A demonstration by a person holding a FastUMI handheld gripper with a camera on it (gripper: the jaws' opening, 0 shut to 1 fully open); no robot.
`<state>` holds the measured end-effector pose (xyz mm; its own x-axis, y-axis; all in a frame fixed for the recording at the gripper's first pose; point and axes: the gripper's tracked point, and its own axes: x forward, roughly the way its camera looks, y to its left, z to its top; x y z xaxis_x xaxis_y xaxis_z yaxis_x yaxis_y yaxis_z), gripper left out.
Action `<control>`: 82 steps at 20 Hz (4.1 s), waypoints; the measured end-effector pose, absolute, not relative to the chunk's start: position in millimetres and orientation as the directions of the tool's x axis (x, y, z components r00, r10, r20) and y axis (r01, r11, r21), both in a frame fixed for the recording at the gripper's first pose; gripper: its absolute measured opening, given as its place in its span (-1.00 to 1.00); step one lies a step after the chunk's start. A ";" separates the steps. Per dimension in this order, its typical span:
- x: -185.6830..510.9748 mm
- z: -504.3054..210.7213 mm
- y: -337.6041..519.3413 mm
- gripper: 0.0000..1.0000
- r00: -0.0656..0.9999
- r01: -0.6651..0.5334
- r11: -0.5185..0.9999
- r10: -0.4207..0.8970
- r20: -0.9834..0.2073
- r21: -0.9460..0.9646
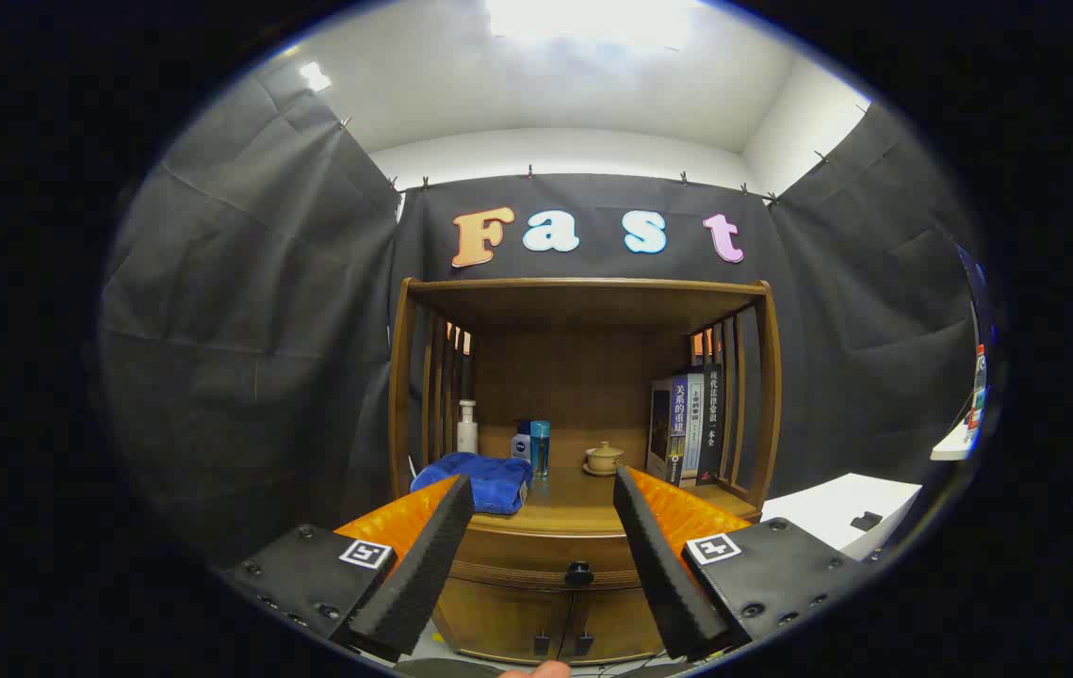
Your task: Pull open the drawer, take out the items inside it, and place them on the countertop above the cabinet.
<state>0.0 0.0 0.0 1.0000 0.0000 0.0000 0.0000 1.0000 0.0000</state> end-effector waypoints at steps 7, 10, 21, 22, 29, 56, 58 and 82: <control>1.9 -2.9 0.4 0.95 1.000 -0.011 1.000 0.011 -0.011 0.002; 4.5 -1.4 -1.5 0.95 1.000 -0.012 1.000 0.012 -0.011 0.001; 34.5 -6.0 -5.6 0.95 1.000 -0.007 1.000 0.007 0.030 0.004; 43.4 -11.1 -10.9 0.95 0.999 0.010 1.000 -0.011 0.040 0.008; 107.9 -138.4 -50.7 0.96 0.995 0.083 0.997 -0.083 -0.059 0.001; 160.4 -285.4 -62.2 -0.23 0.956 0.074 0.997 -0.062 -0.286 0.031; 150.2 -283.9 -60.0 -0.22 0.952 0.076 0.996 -0.061 -0.301 0.039; -0.9 -265.6 -43.5 -0.24 0.888 0.133 0.989 -0.146 -0.435 -0.060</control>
